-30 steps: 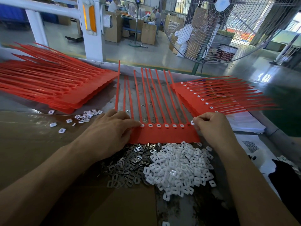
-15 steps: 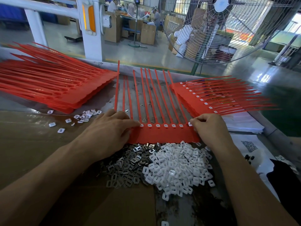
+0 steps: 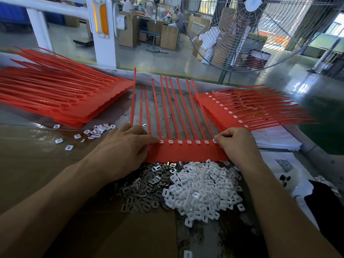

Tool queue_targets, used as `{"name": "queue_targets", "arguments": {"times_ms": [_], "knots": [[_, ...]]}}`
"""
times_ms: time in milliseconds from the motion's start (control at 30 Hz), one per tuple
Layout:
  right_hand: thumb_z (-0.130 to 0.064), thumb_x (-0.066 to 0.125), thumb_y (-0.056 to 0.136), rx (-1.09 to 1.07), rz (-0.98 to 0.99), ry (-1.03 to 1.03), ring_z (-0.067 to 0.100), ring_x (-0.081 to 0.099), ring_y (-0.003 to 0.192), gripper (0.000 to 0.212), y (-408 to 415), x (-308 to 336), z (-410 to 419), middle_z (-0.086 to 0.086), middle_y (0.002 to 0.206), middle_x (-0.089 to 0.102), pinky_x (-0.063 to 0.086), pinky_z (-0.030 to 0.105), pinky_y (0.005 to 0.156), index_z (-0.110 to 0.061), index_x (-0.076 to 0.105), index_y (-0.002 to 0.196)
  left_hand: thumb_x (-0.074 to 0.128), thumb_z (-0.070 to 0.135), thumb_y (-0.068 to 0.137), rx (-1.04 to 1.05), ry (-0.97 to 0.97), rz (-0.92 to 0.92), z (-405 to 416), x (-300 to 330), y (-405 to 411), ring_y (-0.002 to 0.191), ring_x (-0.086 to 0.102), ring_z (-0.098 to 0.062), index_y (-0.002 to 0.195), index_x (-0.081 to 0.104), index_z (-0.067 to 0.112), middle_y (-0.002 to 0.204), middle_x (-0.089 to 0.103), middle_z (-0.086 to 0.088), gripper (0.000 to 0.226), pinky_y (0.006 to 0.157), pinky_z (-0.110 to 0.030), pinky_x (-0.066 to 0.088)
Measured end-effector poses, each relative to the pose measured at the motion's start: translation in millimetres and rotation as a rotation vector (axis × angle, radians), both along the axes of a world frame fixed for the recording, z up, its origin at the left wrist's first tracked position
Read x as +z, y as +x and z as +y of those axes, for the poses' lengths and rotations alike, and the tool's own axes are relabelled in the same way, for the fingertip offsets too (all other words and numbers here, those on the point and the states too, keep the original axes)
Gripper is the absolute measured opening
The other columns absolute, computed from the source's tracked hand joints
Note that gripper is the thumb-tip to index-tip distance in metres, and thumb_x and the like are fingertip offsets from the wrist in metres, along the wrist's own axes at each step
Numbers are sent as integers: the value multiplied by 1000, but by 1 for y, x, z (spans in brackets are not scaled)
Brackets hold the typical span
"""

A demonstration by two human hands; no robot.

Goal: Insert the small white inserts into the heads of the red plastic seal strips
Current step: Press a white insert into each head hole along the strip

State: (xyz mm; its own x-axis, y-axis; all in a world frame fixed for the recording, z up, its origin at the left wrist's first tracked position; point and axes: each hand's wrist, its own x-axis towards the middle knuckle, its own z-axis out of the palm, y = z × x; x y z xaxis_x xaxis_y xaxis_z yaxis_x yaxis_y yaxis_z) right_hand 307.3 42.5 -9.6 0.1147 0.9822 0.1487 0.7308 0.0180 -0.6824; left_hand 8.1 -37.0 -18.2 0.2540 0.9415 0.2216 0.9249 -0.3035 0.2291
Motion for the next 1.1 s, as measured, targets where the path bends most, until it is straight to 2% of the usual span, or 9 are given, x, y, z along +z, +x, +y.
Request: {"name": "queue_targets", "arguments": {"times_ms": [233,433,633,800,1000,1100], "knots": [[-27,76,90,-8,3,-13,10,66,77,8,1,-2,4,-8,79,72,47,27,62,-25,75,83,40,44,101,5,-5,-1,-1,1,0,122,37,-7,142,44,53,131,49,22,42,107,-37,36],[-33,67,94,-35,-48,-5,6,65,74,14,6,1,3,-9,80,72,43,25,58,-25,76,87,39,45,101,12,-16,1,-2,2,1,123,36,-7,142,44,53,132,48,22,43,107,-38,36],[-41,68,95,-9,-107,-55,10,66,78,20,7,-1,3,-8,81,72,52,33,71,-23,78,93,39,45,102,14,-19,5,-2,4,2,125,36,-8,143,44,52,133,48,21,42,109,-40,35],[-37,69,95,3,-93,-49,8,66,76,16,5,-1,2,-9,80,71,46,25,62,-22,77,93,40,44,101,9,-18,0,-3,4,2,124,37,-8,143,44,52,132,48,22,42,108,-40,36],[-33,70,92,-16,-28,11,7,65,71,16,0,3,0,-9,74,70,45,25,57,-24,71,79,41,43,102,9,0,1,-3,3,2,123,38,-9,142,46,52,131,50,21,41,107,-37,35],[-30,71,91,-25,-26,26,9,66,68,15,-3,4,-2,-8,72,70,49,27,58,-23,70,77,40,44,102,7,0,-1,-2,3,3,122,38,-8,142,46,52,131,50,21,41,106,-37,35]]}}
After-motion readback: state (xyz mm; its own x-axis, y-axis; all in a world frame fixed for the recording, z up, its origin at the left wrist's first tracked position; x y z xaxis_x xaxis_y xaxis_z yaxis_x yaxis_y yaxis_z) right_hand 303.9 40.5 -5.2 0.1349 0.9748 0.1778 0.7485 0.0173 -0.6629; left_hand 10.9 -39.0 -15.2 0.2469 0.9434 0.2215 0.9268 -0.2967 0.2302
